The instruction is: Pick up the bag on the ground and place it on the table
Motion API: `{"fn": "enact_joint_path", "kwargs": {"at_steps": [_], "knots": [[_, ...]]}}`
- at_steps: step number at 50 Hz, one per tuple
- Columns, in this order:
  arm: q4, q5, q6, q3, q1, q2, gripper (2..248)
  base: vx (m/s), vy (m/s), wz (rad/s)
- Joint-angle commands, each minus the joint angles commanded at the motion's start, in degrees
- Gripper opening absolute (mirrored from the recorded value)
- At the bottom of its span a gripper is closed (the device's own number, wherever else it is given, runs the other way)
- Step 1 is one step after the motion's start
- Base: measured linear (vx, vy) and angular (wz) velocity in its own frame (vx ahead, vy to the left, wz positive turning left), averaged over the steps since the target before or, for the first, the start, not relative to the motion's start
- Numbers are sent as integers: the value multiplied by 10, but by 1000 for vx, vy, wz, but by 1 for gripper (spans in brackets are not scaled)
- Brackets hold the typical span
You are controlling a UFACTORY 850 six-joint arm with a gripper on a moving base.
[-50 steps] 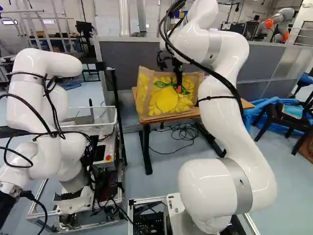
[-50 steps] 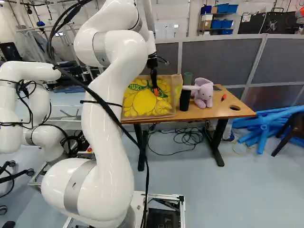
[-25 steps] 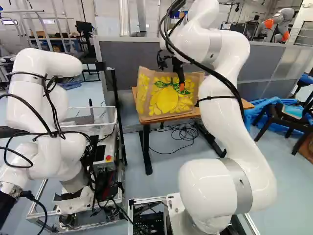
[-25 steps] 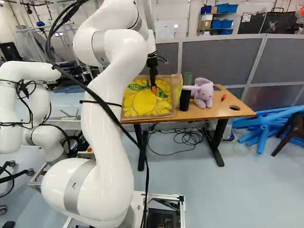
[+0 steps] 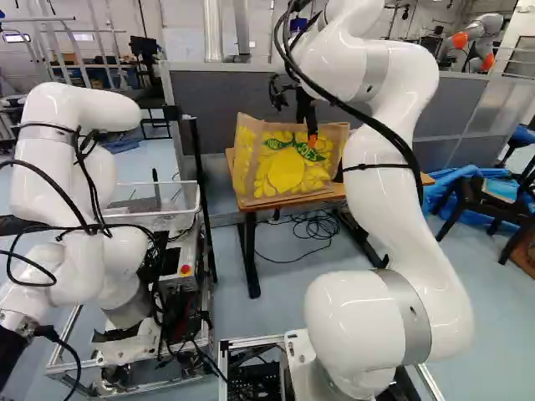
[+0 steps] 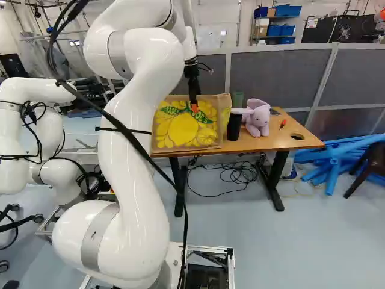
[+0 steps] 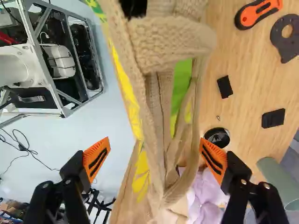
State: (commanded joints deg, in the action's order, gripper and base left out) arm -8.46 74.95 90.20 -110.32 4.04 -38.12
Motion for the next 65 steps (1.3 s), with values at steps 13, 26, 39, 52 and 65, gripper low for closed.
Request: {"fn": "enact_joint_path", "kwargs": {"at_steps": [13,26,39,52,65], "knots": [[0,0,0,-1,0,17,247,0,0,0],[0,0,0,-2,0,34,247,0,0,0],[0,0,0,-5,0,49,247,0,0,0],[0,0,0,-9,0,64,247,0,0,0],[0,0,0,-9,0,65,247,0,0,0]]}}
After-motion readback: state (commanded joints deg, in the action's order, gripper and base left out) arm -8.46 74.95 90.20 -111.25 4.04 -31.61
